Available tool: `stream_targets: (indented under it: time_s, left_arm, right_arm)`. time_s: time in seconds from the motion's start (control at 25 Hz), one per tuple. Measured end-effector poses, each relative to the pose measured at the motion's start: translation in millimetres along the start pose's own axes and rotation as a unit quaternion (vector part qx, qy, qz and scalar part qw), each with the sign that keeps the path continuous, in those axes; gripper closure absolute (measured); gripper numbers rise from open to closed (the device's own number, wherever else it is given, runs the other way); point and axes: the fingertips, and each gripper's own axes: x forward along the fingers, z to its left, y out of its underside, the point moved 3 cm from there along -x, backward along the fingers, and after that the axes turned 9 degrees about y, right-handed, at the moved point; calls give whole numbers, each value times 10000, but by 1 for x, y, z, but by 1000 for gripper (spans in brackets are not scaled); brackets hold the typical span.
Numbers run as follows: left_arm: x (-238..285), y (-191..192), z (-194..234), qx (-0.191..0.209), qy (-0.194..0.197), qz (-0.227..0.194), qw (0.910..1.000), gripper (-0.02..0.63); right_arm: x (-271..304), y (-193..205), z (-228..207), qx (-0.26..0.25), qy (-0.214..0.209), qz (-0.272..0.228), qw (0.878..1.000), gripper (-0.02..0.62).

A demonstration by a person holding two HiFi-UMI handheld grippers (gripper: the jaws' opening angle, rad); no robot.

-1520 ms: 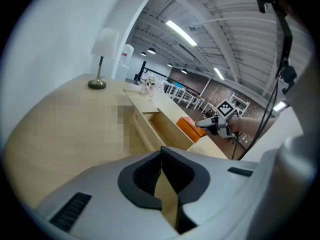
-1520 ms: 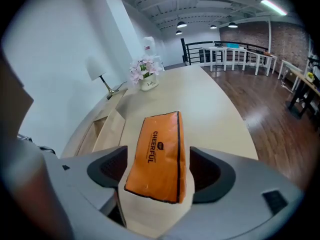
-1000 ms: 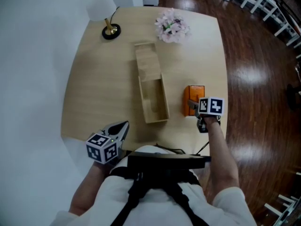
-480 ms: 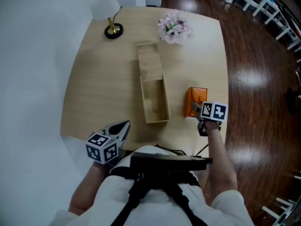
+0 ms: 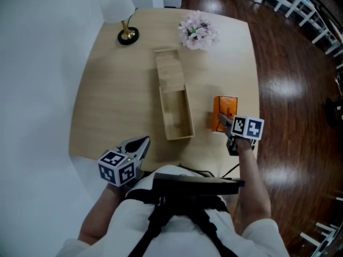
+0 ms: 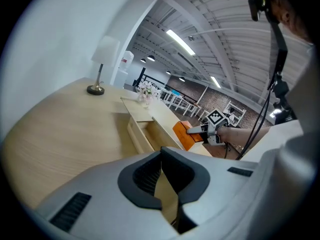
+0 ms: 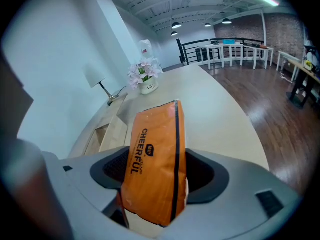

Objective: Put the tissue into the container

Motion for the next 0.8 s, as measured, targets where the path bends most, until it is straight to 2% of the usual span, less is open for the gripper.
stream_targets:
  time_s: [0.48,0.8]
  left_arm:
    - [-5,-3,0,-3,115,-66,9999,614]
    - [-11,-8,5,5,144,-126,9998,614]
  right_arm:
    - [-18,-14,25,-83,-122,-164,9998,261]
    - [-29,-30,57,-250,-298,-321,9987,262]
